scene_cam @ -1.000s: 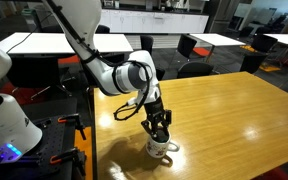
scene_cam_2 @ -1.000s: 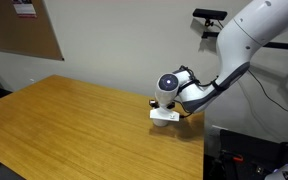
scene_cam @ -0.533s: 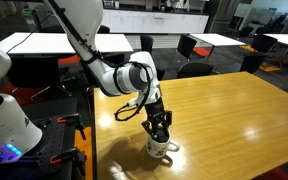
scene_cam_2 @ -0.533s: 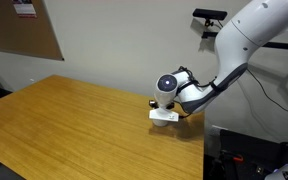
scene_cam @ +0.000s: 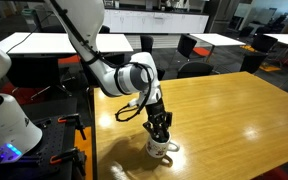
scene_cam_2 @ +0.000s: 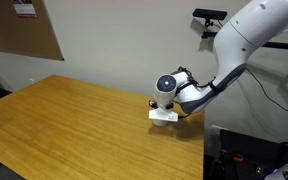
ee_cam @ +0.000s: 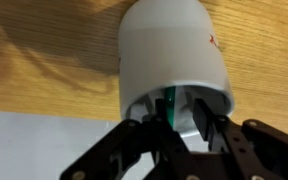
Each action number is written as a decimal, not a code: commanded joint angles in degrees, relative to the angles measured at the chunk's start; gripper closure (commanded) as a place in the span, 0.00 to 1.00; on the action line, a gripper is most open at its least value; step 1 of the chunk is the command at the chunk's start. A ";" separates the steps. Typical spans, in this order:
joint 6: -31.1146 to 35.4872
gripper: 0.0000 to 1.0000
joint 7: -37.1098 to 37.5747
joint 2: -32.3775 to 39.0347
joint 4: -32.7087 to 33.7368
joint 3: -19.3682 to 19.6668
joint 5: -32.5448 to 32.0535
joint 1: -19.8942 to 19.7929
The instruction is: Remove the green pen from the mug
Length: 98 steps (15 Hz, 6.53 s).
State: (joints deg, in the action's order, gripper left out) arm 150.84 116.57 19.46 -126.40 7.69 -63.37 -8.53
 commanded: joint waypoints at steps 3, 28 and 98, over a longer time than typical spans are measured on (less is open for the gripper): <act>-1.18 0.76 0.10 0.77 1.44 1.45 1.19 1.57; -8.53 0.97 6.10 -11.28 -4.60 1.90 -7.23 4.72; -16.43 0.26 -74.26 -18.70 -11.79 -12.38 50.59 15.29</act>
State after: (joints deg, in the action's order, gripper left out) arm 137.91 44.15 1.99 -139.19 -4.68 -13.56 7.22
